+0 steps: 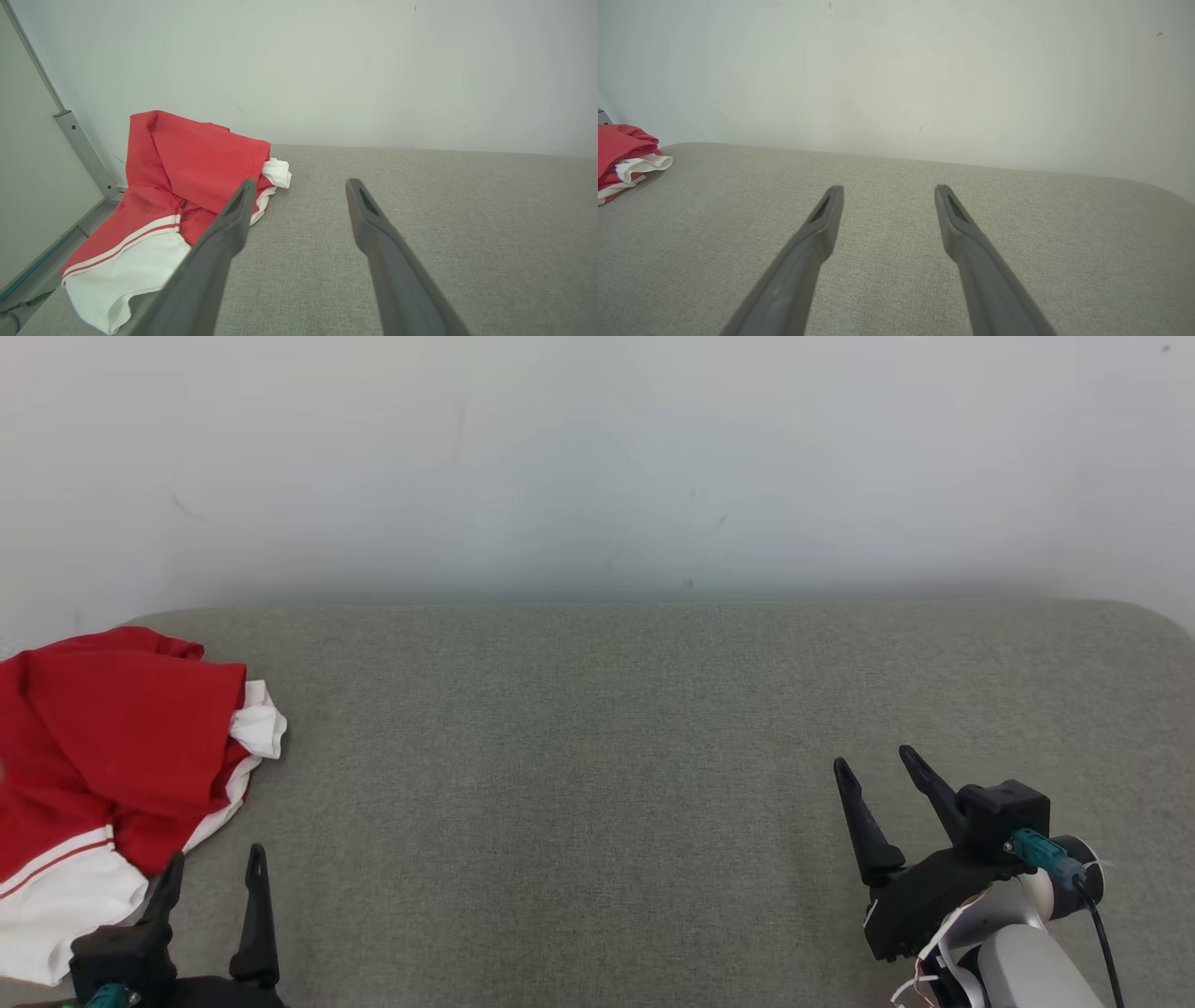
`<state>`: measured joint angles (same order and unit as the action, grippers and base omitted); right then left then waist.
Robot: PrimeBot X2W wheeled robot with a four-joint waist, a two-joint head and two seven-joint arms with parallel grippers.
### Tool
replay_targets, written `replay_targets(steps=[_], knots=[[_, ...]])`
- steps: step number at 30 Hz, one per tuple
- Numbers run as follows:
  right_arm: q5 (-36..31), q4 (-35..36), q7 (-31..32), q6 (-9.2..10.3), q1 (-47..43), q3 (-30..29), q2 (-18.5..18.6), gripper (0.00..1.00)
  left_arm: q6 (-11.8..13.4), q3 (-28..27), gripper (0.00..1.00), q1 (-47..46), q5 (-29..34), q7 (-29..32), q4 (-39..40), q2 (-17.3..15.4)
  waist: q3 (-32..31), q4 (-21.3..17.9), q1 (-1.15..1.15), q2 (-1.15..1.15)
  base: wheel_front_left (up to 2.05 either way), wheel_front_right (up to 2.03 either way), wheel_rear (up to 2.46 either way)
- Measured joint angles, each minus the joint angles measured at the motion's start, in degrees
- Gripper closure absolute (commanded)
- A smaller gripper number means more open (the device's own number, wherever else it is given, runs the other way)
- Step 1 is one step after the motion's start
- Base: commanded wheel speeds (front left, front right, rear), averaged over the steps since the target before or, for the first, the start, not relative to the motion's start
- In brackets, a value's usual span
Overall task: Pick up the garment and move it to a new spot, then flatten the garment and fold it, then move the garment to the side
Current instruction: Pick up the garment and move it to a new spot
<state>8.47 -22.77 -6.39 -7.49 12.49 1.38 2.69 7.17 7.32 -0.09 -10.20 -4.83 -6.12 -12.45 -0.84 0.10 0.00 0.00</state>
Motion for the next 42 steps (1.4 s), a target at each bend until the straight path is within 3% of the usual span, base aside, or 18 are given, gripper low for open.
replay_targets(steps=[13, 42], knots=[[1.1, -1.6, -0.2, 0.0, -0.1, 1.0, 0.0, 0.0, 0.9, 0.2, 0.0, 0.2, 0.6, 0.8, 0.6, -0.8, -0.3, 5.6, 0.0, 0.0, 0.0, 0.0, 0.0], [4.1, -3.8, -2.0, -0.01, -1.0, 4.8, 0.0, 0.0, 2.5, -0.7, 0.0, 2.3, -0.6, 2.5, 2.1, -3.8, -3.1, 24.6, 0.0, 0.0, 0.0, 0.0, 0.0]])
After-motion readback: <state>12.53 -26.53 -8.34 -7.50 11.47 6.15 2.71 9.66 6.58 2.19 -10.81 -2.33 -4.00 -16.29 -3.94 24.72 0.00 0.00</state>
